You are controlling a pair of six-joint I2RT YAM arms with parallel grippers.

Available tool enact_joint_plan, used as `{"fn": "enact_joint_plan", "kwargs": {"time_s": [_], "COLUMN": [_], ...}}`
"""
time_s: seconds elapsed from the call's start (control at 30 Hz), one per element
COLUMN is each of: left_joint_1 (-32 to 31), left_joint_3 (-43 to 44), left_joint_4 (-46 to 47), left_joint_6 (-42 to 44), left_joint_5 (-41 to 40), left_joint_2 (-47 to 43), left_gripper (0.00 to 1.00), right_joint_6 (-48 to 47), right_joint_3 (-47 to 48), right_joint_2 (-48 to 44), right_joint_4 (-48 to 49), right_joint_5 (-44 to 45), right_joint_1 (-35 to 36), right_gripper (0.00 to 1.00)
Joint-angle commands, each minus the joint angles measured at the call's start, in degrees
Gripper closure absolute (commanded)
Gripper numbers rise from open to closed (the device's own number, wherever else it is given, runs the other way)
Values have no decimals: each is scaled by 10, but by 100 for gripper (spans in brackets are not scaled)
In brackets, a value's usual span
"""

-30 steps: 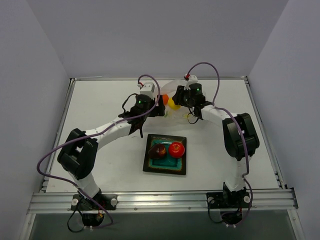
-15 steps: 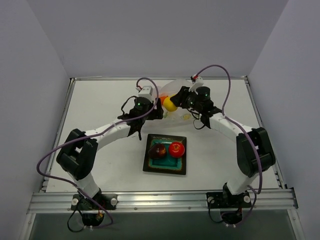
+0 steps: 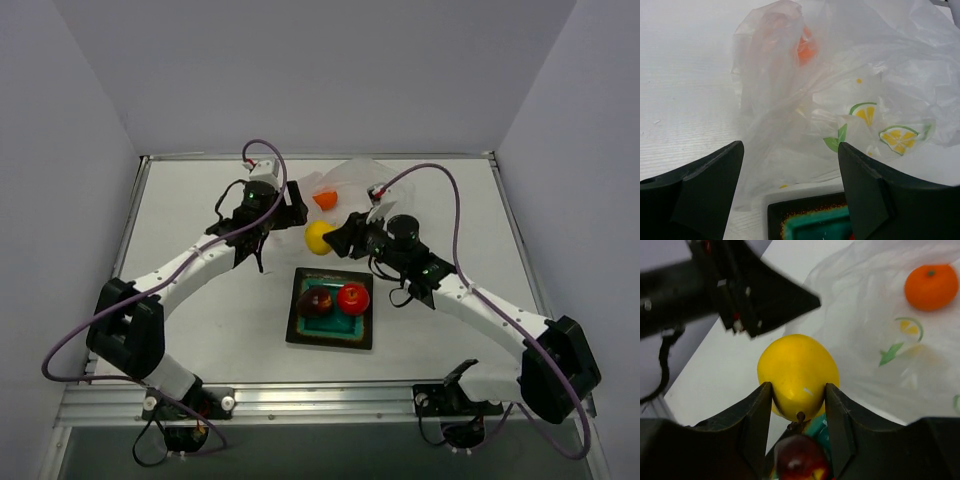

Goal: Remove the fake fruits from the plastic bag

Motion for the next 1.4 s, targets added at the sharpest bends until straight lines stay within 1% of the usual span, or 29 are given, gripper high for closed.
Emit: {"fn": "enact_joint_plan", "kwargs": {"time_s": [0.0, 0.03, 0.07, 0.1, 0.13, 0.17, 0.23, 0.37, 0.43, 0.57, 0.87, 1.0, 1.07, 1.1, 1.2, 1.23, 1.3, 1.33, 1.37], "left_joint_1": [-4, -3, -1, 4, 6, 7, 11, 17, 18, 18, 18, 19, 19, 19, 19, 19, 19, 18, 18], "left_joint_3": [51, 50, 45, 42, 37, 31, 7, -27, -34, -41, -38, -32, -28, -26, -13, -8, -2, 2, 13], "left_joint_4": [-31, -52, -62, -81, -90, -101, -118, -132, -140, -138, -114, -112, -110, -110, -115, -116, -118, -121, -126], "left_joint_6": [11, 12, 12, 12, 13, 13, 11, 4, 2, -3, -6, -6, -4, -2, 4, 4, 8, 10, 12], "left_joint_5": [-13, -21, -31, -33, -36, -41, -52, -61, -61, -61, -59, -57, -57, -58, -67, -67, -64, -62, -62], "left_joint_2": [-72, -79, -87, -99, -105, -112, -131, -149, -146, -136, -112, -100, -98, -93, -82, -80, -72, -69, -65], "left_gripper": [26, 25, 25, 25, 23, 21, 19, 16, 16, 15, 13, 13, 13, 13, 12, 12, 11, 10, 9], "right_joint_6": [1, -2, -6, -10, -10, -5, 13, 59, 72, 80, 44, 33, 28, 28, 22, 21, 18, 17, 17], "right_joint_3": [-33, -41, -56, -66, -77, -101, -128, -197, -206, -207, -157, -139, -134, -127, -114, -111, -103, -96, -93], "right_joint_2": [-84, -98, -123, -134, -146, -167, -186, -229, -232, -202, -96, -70, -59, -55, -38, -32, -19, -16, -14], "right_joint_4": [-24, -37, -67, -81, -94, -105, -125, -134, -134, -133, -122, -108, -104, -104, -105, -105, -119, -127, -144], "right_joint_5": [32, 48, 67, 116, 140, 167, 205, 240, 249, 284, 341, 357, 365, 369, 367, 365, 363, 365, 366], "right_joint_1": [72, 90, 130, 151, 171, 206, 236, 301, 315, 338, 342, 343, 343, 343, 346, 348, 351, 355, 356], "right_gripper": [80, 80, 80, 80, 80, 80, 80, 80, 80, 80, 80, 80, 79, 77, 66, 56, 45, 35, 29]}}
